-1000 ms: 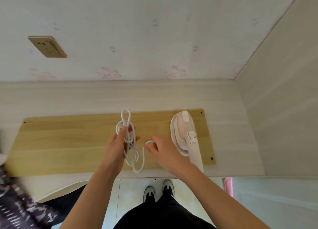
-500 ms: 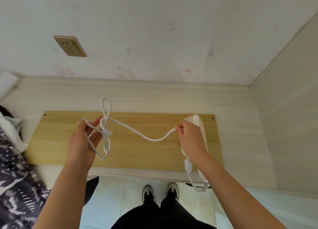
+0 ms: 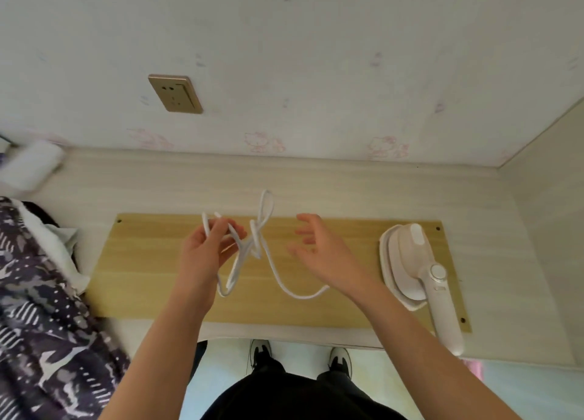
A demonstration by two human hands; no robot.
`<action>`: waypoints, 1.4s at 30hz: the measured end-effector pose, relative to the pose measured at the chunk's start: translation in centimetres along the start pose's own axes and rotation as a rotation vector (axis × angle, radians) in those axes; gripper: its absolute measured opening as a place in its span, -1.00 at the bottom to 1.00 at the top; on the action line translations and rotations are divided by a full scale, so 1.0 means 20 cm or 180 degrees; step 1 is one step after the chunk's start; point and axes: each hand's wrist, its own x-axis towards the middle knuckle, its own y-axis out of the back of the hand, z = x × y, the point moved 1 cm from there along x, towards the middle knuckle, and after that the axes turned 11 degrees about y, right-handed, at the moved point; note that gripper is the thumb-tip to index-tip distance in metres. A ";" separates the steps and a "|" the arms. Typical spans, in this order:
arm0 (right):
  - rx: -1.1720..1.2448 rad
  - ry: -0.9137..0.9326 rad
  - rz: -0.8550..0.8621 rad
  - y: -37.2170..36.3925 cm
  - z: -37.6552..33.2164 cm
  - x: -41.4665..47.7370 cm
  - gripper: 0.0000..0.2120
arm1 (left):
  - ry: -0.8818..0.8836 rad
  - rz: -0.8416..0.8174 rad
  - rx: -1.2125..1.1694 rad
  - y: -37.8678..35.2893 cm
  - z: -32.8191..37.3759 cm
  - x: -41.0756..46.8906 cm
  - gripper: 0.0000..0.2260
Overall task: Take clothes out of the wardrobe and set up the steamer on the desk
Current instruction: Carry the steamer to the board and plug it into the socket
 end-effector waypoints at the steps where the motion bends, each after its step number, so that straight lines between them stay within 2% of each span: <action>1: 0.0403 -0.0048 0.0022 -0.05 -0.06 0.03 -0.33 | -0.0008 -0.0096 0.0061 0.01 0.01 0.01 -0.78; 4: 0.1326 -0.0173 -0.0035 -0.18 -0.17 0.09 -0.18 | -0.0015 -0.0434 0.0264 0.07 0.04 0.07 -0.78; 8: 0.1325 -0.0270 0.0212 -0.27 -0.21 0.11 -0.30 | -0.0107 -0.0763 0.0482 0.15 0.07 0.15 -0.71; 13: 0.1349 -0.0545 0.1001 -0.26 -0.14 0.14 -0.53 | -0.0380 -0.0400 0.0427 0.27 0.15 0.26 -0.70; 17: 0.1443 -0.0909 0.1434 -0.22 -0.01 0.15 -0.45 | -0.0356 -0.0331 0.0146 0.34 0.21 0.30 -0.75; 20: 0.1188 -0.1082 0.1257 -0.21 0.06 0.15 -0.43 | -0.0445 -0.0285 -0.0026 0.35 0.25 0.30 -0.72; 23: 0.1002 -0.1131 0.1051 -0.20 0.10 0.15 -0.56 | -0.0572 -0.0214 -0.0156 0.36 0.28 0.30 -0.60; 27: 0.0617 -0.1357 0.1128 -0.18 0.19 0.18 -0.73 | -0.0778 0.0047 -0.0041 0.43 0.31 0.30 -0.63; 32: 0.0015 -0.1436 0.1073 -0.13 0.25 0.22 -0.50 | -0.0905 0.0265 0.0768 0.55 0.31 0.35 -0.77; 38: -0.0132 -0.1248 0.0467 -0.19 0.21 0.30 -0.46 | -0.0910 0.0387 0.1258 0.53 0.30 0.34 -0.81; 42: -0.0575 -0.1167 0.0227 -0.23 0.15 0.37 -0.46 | -0.1087 0.0333 0.1587 0.54 0.31 0.35 -0.82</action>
